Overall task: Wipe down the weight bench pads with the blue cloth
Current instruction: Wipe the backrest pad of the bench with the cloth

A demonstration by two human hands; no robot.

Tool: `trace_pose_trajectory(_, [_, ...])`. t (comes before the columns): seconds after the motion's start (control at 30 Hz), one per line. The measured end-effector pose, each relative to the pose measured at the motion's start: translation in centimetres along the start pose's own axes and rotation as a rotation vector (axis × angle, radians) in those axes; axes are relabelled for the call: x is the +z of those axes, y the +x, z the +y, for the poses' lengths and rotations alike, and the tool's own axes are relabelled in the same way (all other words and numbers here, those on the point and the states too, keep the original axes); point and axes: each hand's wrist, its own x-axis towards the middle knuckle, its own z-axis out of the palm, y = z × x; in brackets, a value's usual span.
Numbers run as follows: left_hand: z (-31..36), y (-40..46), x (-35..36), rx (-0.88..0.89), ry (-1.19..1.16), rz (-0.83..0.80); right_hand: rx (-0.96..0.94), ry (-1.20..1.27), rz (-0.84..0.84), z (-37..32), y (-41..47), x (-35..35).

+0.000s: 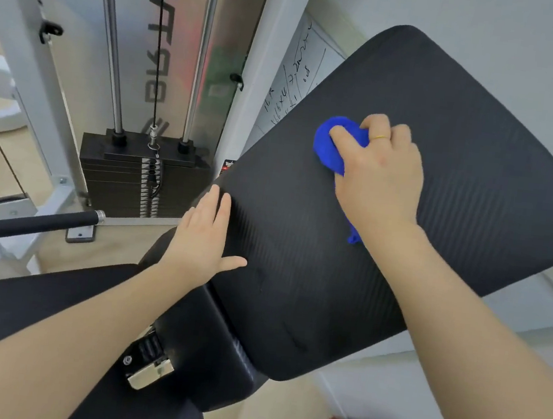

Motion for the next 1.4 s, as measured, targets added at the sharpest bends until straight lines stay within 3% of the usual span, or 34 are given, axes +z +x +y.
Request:
trace_pose_trajectory(0.13, [-0.3,0.3,0.2,0.049,-0.023,-0.001,0.033,0.072,-0.047,-4.0,-3.2,1.0])
trace_pose_trajectory(0.27, [-1.8,-0.1,0.3,0.162,-0.038,0.028,-0.382,0.164,-0.356,-10.7,-9.0,1.4])
trace_pose_trajectory(0.37, [-4.0,0.2,0.9,0.273,0.001,0.088,-0.537,0.145,-0.347,-11.4,-8.1,2.3])
trace_pose_trajectory(0.5, [-5.6,1.9,0.4,0.307,0.0,0.135,-0.236,0.052,-0.11,-10.0,0.4,4.3])
trace_pose_trajectory(0.57, [-5.7,2.6,0.3,0.284,0.028,0.139,-0.136,0.071,-0.102,-10.6,2.1,4.9])
trace_pose_trajectory(0.7, [-5.8,3.4,0.3,0.07,-0.039,0.109,-0.179,0.119,-0.165,-12.1,-0.3,4.9])
trace_pose_trajectory(0.8, [-6.2,3.7,0.4,-0.131,-0.192,-0.086,-0.355,0.156,-0.311,-13.6,-3.4,4.4])
trace_pose_trajectory(0.9, [-6.7,3.7,1.0,-0.18,-0.261,-0.189,-0.511,0.112,-0.325,-13.9,-1.8,5.4])
trace_pose_trajectory(1.07, [-6.8,3.3,1.5,-0.221,-0.23,-0.203,-0.257,0.164,-0.169,-14.2,1.2,6.8])
trace_pose_trajectory(1.17, [-6.7,3.7,1.5,-0.19,-0.293,-0.209,-0.248,0.193,-0.274,-15.8,-2.0,6.1])
trace_pose_trajectory(1.27, [-7.3,3.7,1.3,-0.125,-0.19,-0.252,-0.399,0.215,-0.464,-16.5,-5.7,4.8])
trace_pose_trajectory(1.33, [-7.7,3.3,1.2,-0.094,-0.129,-0.242,-0.636,0.185,-0.572,-16.4,-6.8,3.8])
trace_pose_trajectory(1.4, [-7.9,3.1,0.9,-0.065,-0.066,-0.269,-0.77,0.084,-0.459,-15.4,-5.0,3.9])
